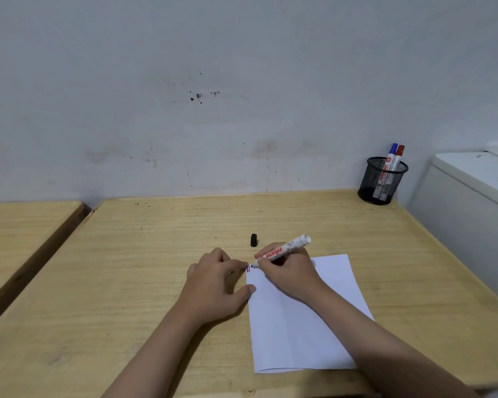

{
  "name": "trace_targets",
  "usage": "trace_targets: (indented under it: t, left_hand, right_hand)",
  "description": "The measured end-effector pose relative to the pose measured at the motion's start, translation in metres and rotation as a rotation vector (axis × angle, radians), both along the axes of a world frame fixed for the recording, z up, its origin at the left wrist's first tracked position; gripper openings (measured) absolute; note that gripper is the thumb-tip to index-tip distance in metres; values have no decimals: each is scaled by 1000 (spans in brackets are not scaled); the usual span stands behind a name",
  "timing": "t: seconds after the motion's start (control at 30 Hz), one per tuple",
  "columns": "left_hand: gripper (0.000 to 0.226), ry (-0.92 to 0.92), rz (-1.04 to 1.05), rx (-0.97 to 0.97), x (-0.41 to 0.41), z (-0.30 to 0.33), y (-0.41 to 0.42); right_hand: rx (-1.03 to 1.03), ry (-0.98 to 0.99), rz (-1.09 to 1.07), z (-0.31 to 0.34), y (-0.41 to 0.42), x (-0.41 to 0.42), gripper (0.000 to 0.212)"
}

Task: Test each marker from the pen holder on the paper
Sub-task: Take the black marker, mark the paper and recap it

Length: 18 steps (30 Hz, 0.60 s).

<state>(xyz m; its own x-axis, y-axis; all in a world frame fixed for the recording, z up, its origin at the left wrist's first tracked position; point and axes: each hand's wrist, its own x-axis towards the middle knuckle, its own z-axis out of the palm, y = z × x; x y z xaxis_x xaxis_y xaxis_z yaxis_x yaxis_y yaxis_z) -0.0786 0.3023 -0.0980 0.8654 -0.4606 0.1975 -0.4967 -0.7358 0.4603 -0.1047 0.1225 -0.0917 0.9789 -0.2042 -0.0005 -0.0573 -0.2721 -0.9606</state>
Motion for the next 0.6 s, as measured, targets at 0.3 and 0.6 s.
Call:
trace_targets:
  t: [0.3,0.6]
  left_hand:
    - [54,-11,6,-5,-1,1,-2]
    - [28,198,26,-123,11,9,-9]
  right_hand:
    - [22,-39,35,0,-3,1,10]
    - [357,-122,-247,0,-2,1,14]
